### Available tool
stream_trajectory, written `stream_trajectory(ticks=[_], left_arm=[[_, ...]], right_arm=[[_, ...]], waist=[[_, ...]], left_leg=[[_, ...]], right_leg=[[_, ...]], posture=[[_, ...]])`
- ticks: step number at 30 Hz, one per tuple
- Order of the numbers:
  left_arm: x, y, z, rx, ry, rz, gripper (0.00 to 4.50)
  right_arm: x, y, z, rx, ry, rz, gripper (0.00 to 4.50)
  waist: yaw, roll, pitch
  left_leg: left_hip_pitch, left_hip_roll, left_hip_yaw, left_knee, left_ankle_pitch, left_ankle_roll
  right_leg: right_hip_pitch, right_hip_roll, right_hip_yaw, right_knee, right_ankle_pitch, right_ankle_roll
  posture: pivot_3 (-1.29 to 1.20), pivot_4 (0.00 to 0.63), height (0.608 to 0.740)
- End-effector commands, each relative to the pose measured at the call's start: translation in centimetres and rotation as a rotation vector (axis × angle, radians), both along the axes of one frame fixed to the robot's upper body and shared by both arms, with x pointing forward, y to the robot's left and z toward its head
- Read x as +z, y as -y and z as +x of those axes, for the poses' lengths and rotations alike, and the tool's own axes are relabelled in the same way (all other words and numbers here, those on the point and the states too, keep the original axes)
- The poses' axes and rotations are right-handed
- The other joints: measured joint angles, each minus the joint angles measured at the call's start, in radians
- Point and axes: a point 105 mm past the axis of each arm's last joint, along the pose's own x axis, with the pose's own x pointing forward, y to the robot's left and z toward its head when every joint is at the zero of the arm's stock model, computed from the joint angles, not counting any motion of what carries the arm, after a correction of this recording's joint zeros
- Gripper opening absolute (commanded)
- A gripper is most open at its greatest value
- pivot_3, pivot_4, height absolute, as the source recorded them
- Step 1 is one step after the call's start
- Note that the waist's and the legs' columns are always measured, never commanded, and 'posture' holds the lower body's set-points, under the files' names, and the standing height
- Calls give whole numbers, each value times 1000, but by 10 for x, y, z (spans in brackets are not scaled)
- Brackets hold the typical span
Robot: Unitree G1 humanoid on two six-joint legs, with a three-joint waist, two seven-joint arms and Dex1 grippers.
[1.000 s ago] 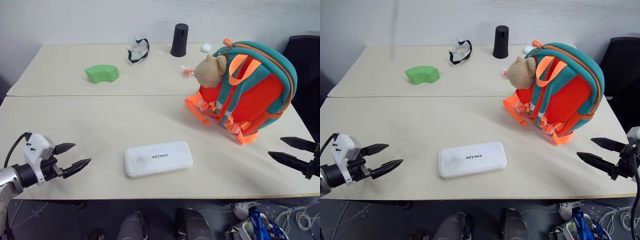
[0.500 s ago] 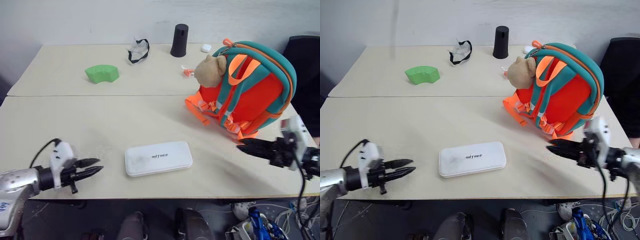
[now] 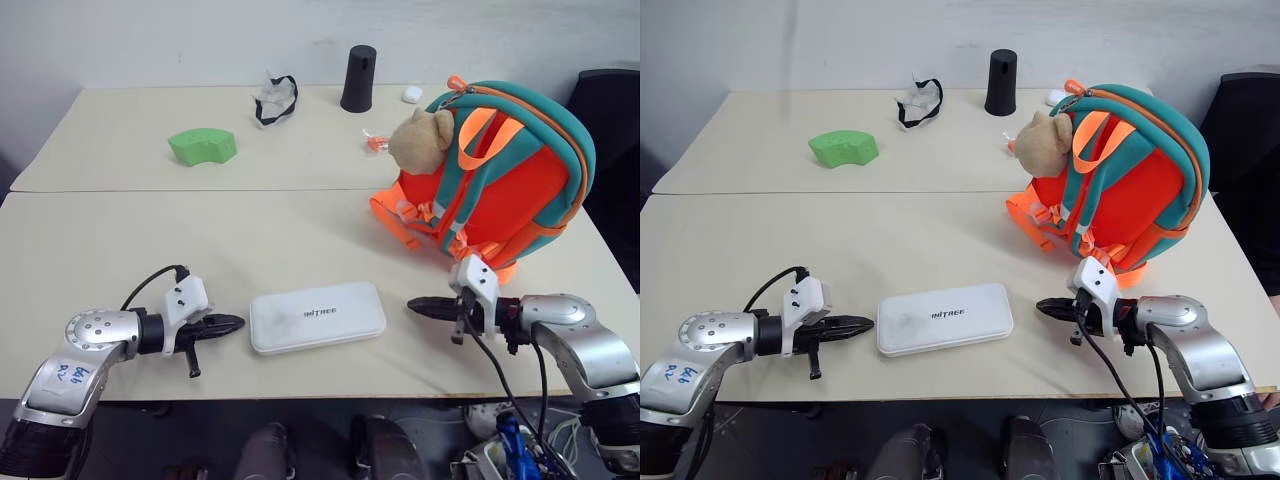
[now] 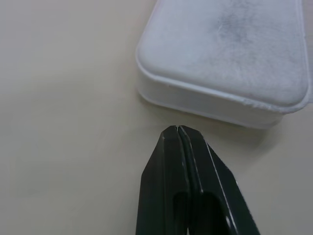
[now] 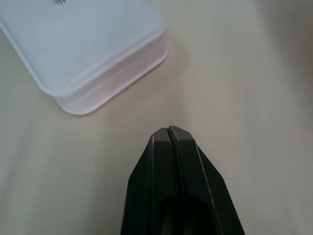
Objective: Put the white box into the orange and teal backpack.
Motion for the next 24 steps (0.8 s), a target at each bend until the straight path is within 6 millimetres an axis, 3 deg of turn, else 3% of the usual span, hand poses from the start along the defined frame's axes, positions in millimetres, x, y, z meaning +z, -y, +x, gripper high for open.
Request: stream_trajectory(ticks=[1, 9, 16, 20, 24], left_arm=[[1, 11, 6, -38, 16, -13, 15], [2, 24, 26, -72, 41, -15, 15], [5, 2, 28, -14, 4, -11, 15], [18, -23, 26, 54, -115, -73, 839], [45, -24, 27, 106, -312, -272, 2163]], right_arm=[[5, -12, -7, 51, 25, 21, 0], [6, -32, -24, 115, 2, 75, 0], [4, -21, -17, 51, 19, 49, 0], [5, -14, -12, 40, 34, 33, 0], [6, -10, -7, 45, 48, 13, 0]], waist=[[2, 0, 0], [3, -1, 0], [0, -1, 0], [-1, -2, 1], [3, -3, 1]], left_leg=[[0, 0, 0, 0, 0, 0], [0, -1, -1, 0, 1, 0], [0, -1, -1, 1, 1, 0], [1, -1, -1, 1, 1, 0], [0, -1, -1, 1, 2, 0]], right_leg=[[0, 0, 0, 1, 0, 0], [0, 0, 0, 2, 0, 0], [0, 0, 0, 2, 0, 0], [0, 0, 0, 2, 0, 0], [0, 1, -1, 3, 0, 0]], posture=[[0, 150, 740], [0, 150, 740], [0, 150, 740], [0, 150, 740], [0, 150, 740]])
